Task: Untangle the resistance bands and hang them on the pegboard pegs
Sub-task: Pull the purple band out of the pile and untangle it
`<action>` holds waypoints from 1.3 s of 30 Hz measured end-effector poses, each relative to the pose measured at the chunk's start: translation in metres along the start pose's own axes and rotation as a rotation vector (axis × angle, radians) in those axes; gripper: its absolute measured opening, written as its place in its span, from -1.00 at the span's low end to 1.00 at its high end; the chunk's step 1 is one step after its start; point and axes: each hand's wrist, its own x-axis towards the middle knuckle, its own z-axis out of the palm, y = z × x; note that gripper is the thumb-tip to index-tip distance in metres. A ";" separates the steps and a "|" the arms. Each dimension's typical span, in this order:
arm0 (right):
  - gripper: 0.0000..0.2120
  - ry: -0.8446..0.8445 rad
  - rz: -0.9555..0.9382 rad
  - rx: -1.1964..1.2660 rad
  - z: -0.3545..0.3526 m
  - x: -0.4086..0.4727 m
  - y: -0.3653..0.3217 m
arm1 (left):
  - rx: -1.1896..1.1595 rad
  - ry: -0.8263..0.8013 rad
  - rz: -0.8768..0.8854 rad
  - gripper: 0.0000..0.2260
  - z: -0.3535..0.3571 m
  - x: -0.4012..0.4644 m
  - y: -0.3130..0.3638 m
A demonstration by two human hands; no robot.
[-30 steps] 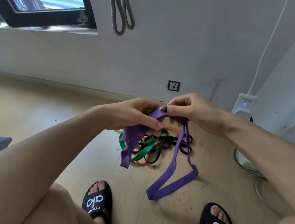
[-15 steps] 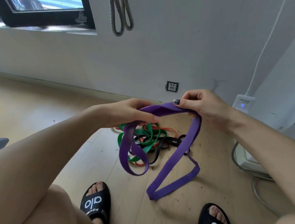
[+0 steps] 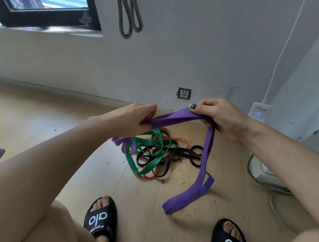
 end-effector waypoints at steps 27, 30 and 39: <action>-0.66 -0.215 0.086 0.476 0.022 -0.011 -0.025 | -0.896 -0.150 -0.096 -0.58 0.016 0.005 0.035; -0.72 -0.220 0.097 0.543 0.024 -0.010 -0.028 | -1.006 -0.134 -0.069 -0.60 0.011 0.003 0.047; -0.77 -0.198 0.069 0.535 0.020 -0.009 -0.023 | -1.020 -0.225 -0.070 -0.86 0.004 0.001 0.043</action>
